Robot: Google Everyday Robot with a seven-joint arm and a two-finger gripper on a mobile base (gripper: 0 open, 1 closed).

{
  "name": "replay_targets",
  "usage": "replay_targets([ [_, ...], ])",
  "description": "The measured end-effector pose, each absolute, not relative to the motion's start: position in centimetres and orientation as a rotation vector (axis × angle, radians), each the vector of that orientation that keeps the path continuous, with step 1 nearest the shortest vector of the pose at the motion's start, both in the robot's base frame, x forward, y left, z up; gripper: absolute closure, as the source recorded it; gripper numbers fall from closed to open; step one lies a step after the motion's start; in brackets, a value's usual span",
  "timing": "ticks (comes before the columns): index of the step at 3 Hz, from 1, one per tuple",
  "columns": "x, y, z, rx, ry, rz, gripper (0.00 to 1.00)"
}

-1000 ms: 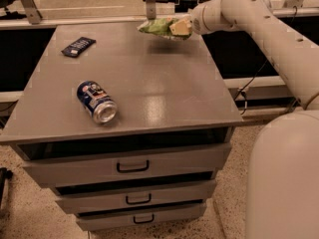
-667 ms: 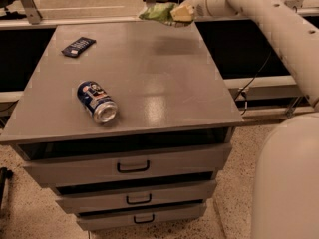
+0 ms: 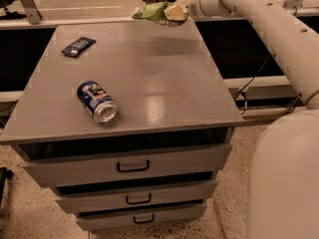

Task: Move green jalapeno chip bag near rxbar blueberry

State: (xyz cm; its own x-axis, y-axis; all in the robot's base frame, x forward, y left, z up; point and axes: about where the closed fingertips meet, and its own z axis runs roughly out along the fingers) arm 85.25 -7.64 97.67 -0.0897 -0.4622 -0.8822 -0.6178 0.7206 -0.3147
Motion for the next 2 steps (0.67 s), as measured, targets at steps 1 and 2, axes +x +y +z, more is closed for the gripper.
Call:
replay_targets([
  [1, 85.2, -4.1, 97.5, -0.915, 1.696, 0.182, 1.0],
  [2, 84.6, -0.5, 97.2, -0.959, 1.675, 0.198, 1.0],
])
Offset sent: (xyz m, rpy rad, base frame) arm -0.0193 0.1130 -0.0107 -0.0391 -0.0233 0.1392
